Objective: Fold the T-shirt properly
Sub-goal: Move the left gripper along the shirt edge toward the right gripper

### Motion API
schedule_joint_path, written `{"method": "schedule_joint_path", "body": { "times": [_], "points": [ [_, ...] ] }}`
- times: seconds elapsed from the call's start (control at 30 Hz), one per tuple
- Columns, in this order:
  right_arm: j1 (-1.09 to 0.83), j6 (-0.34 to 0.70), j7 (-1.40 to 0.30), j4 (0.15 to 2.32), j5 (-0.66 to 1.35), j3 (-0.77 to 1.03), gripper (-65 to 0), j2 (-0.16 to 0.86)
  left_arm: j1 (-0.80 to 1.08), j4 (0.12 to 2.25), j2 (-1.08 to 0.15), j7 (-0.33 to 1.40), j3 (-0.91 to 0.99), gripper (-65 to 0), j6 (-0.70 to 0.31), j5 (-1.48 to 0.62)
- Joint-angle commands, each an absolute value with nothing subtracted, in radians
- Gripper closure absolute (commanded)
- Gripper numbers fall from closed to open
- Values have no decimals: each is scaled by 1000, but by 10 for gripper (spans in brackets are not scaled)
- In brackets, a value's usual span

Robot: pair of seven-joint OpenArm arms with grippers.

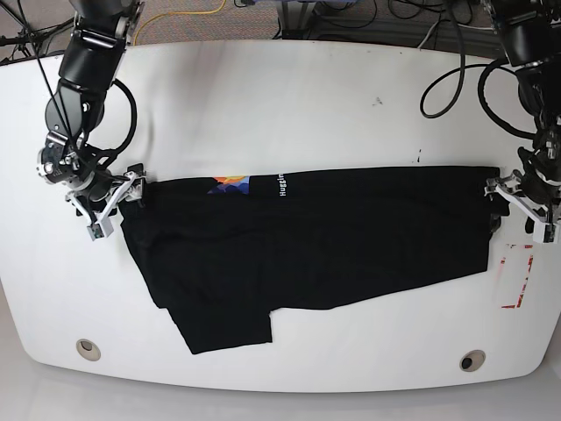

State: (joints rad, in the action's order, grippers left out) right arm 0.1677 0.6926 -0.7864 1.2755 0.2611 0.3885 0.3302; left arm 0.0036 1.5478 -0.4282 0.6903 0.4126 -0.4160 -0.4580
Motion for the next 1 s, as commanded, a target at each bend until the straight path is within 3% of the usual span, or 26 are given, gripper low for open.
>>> {"method": "schedule_joint_path", "body": {
  "times": [0.0, 0.23, 0.37, 0.97],
  "points": [
    [185, 698, -739, 1247, 269, 395, -428, 351, 18, 1564, -455, 673, 421, -494, -420, -515],
    [180, 698, -691, 1191, 269, 395, -195, 351, 67, 1563, -450, 667, 421, -496, -420, -562],
    [179, 698, -688, 1179, 269, 395, -98, 349, 70, 1534, -449, 667, 420, -496, -420, -568],
    [162, 698, -688, 1184, 269, 395, -84, 346, 51, 1336, -447, 650, 410, -497, -421, -564]
  ]
}}
